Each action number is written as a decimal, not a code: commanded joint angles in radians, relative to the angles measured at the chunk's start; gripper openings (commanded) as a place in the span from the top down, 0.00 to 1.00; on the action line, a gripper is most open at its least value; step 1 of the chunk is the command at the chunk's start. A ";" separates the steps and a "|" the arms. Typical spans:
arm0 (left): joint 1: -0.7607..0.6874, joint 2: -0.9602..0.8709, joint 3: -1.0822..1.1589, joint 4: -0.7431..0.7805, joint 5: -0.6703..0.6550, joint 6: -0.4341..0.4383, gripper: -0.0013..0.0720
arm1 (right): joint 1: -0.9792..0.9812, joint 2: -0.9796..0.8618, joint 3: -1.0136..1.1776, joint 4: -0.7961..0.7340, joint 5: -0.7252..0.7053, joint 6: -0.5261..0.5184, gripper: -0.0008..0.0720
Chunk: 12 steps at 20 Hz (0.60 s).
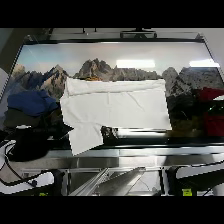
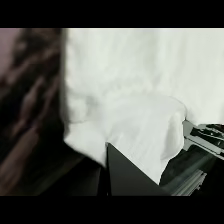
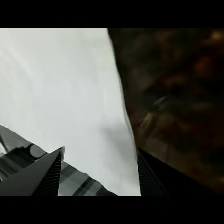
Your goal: Fold the shirts.
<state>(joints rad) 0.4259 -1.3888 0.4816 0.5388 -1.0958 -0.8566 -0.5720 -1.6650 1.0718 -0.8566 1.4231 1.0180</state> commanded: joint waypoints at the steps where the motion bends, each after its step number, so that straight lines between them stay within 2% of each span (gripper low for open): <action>1: 0.000 -0.006 0.001 -0.038 -0.048 0.022 0.95 | 0.000 0.000 -0.109 -0.053 -0.032 0.000 0.27; 3: 0.000 -0.006 0.002 -0.038 -0.050 0.022 0.95 | 0.000 0.000 -0.122 -0.092 -0.027 0.004 0.27; 7: 0.000 -0.006 0.002 -0.045 -0.080 0.022 0.95 | 0.020 0.000 -0.126 -0.066 -0.010 0.000 0.27; 8: 0.000 -0.006 0.002 -0.053 -0.080 0.023 0.95 | 0.031 0.000 -0.126 -0.063 -0.009 0.000 0.33; 9: 0.000 -0.006 0.002 -0.072 -0.082 0.027 0.95 | 0.045 0.000 -0.126 -0.063 -0.009 -0.002 0.53; 11: 0.000 -0.006 0.003 -0.137 -0.095 0.055 0.95 | 0.072 0.000 -0.126 -0.055 -0.009 -0.009 0.65; 12: 0.000 -0.006 0.003 -0.164 -0.103 0.066 0.95 | 0.085 0.000 -0.126 -0.048 -0.009 -0.013 0.85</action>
<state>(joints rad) 0.4255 -1.3945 0.4839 0.4454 -1.1774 -0.8185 -0.5190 -1.6657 0.9478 -0.9298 1.4082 1.0126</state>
